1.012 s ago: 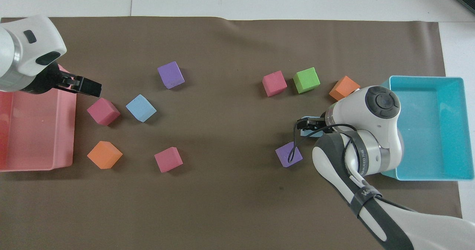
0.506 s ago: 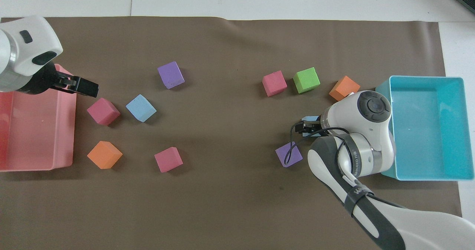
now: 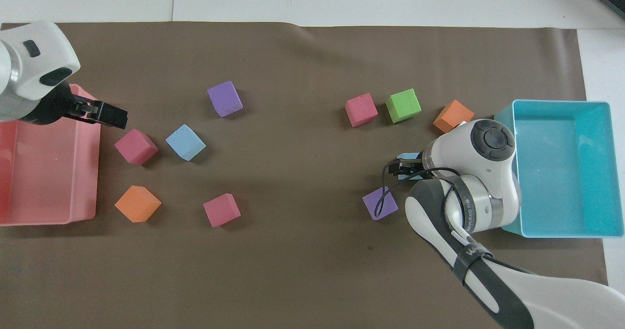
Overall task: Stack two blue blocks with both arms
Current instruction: 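Lift the blue cube with the right gripper toward the table center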
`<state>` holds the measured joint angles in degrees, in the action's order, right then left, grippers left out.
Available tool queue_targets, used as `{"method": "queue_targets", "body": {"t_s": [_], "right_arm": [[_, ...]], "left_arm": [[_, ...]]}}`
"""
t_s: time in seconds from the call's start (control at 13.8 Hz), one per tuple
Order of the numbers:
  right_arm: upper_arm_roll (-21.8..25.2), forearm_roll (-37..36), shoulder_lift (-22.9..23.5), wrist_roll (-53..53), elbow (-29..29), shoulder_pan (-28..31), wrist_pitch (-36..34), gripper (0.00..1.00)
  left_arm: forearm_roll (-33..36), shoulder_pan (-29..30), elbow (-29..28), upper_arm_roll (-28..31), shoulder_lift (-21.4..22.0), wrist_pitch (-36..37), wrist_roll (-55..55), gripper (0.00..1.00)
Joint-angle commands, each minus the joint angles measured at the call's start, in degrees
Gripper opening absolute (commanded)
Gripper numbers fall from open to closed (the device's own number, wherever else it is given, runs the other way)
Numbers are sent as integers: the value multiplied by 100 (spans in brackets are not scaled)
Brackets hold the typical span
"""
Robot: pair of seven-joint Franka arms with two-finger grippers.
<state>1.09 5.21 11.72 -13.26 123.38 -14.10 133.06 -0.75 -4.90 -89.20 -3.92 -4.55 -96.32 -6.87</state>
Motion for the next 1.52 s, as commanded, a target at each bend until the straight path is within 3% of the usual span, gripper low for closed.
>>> {"method": "queue_targets", "body": {"t_s": [0.0,0.07,0.14,0.22,0.58,0.87,1.08,1.45], "right_arm": [[-4,103,-3,192,72,56,151,100],[-4,103,-12,166,72,57,151,85],[-4,103,-12,166,72,48,151,51],[-4,95,-3,131,72,22,159,3],[13,7,-108,96,-138,100,-24,0],[22,-11,-591,34,-472,92,-866,0],[-13,-482,-435,52,-1497,-48,-1982,0],[-57,-565,-74,-44,-2387,-583,-2345,0]], "left_arm": [[-48,50,-116,23,139,43,-77,100],[-48,85,-133,32,148,60,-77,100],[-48,173,-203,32,183,8,-77,100],[-48,174,-273,32,218,-45,-95,100],[-57,182,-633,32,385,-325,-95,100],[-48,358,-941,32,446,-441,-77,100],[-57,341,-1056,32,517,-528,-86,100],[-57,358,-1091,32,429,-905,-95,100]]}}
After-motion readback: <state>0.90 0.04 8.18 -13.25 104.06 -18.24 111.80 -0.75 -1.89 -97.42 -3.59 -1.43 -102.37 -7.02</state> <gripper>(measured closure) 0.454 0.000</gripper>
